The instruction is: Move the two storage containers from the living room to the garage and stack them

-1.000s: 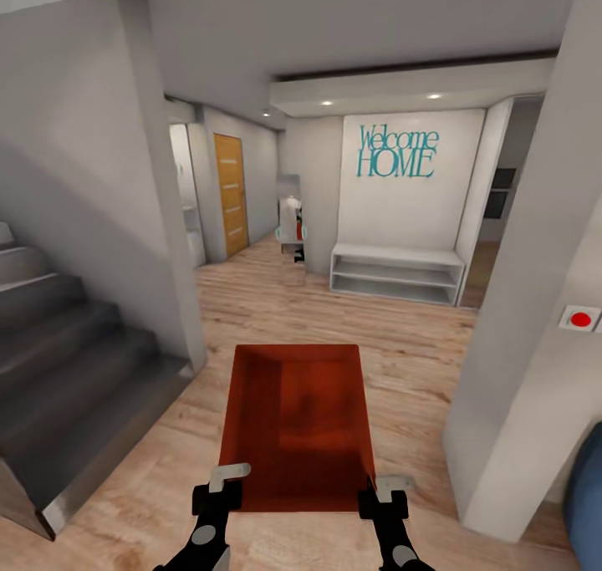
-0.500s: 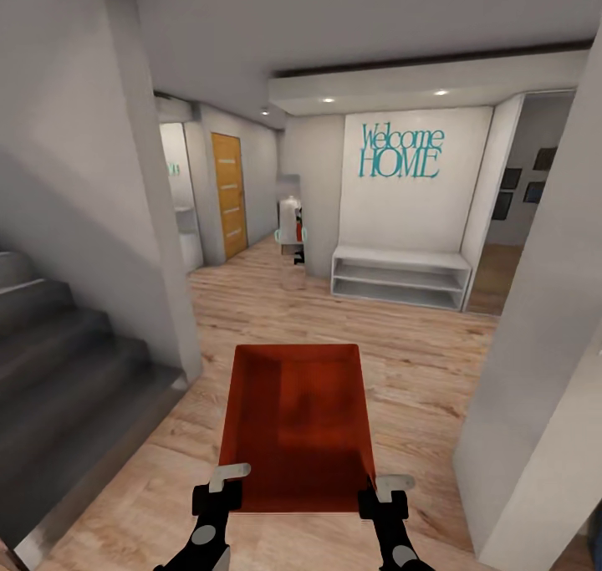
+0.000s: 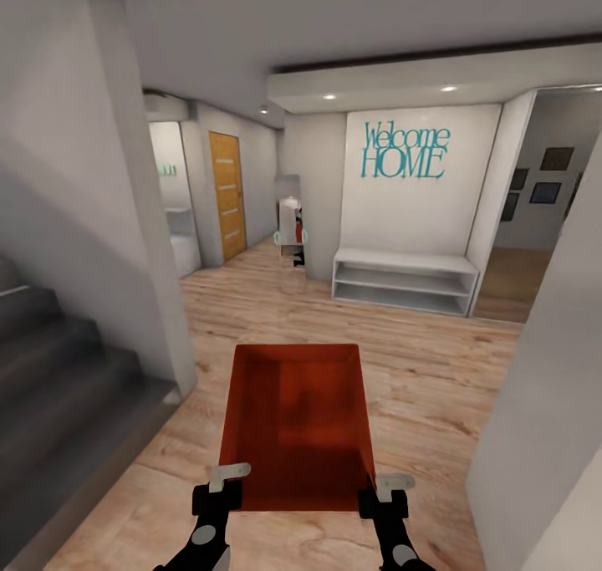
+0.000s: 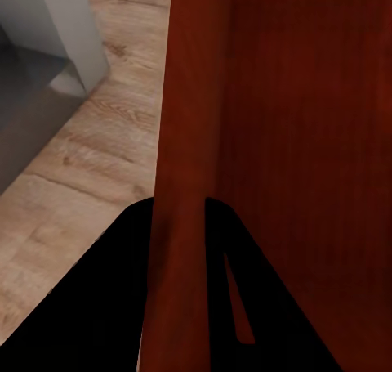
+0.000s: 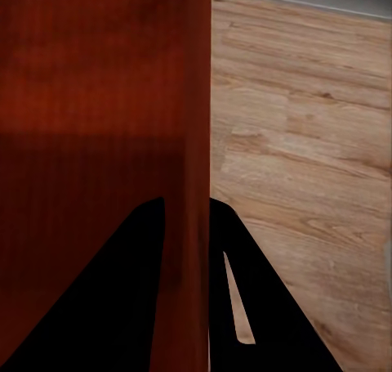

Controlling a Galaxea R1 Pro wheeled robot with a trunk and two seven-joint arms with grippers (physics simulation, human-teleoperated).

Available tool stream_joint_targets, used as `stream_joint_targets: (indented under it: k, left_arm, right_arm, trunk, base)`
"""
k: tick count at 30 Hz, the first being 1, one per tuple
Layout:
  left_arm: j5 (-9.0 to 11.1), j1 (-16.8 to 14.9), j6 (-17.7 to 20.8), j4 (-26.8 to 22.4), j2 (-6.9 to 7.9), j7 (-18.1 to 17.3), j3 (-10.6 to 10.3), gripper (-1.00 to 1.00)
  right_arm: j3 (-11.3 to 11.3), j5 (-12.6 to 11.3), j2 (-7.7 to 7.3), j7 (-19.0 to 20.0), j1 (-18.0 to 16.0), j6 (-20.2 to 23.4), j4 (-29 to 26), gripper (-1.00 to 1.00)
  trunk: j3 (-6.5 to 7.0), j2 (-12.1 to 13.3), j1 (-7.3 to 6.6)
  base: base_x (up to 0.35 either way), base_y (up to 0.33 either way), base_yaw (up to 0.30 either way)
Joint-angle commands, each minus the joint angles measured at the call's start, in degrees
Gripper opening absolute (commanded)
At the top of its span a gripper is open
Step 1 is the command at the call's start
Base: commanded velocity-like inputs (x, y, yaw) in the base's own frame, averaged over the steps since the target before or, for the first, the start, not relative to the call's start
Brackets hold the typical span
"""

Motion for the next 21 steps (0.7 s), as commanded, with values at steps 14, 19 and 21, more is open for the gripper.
stream_joint_targets:
  k: [14,19,21]
  left_arm:
    - [1.1,0.0,4.6,0.2,0.00,0.4,-0.5,-1.00]
    - [1.1,0.0,4.6,0.2,0.00,0.4,-0.5,-1.00]
    - [1.1,0.0,4.6,0.2,0.00,0.4,-0.5,-1.00]
  right_arm:
    - [-0.4,-0.8,0.09,-1.1,-0.1,-1.7,-0.2,-1.00]
    - [-0.4,-0.8,0.09,-1.1,-0.1,-1.9,-0.2,-1.00]
    - [-0.4,-0.8,0.09,-1.1,-0.1,-2.3,-0.2,-1.00]
  trunk:
    - [-0.10,-0.1,0.05]
    - [-0.10,-0.1,0.05]
    - [-0.10,-0.1,0.05]
  base:
    - [0.321,0.000,0.000]
    - [0.321,0.000,0.000]
    - [0.321,0.000,0.000]
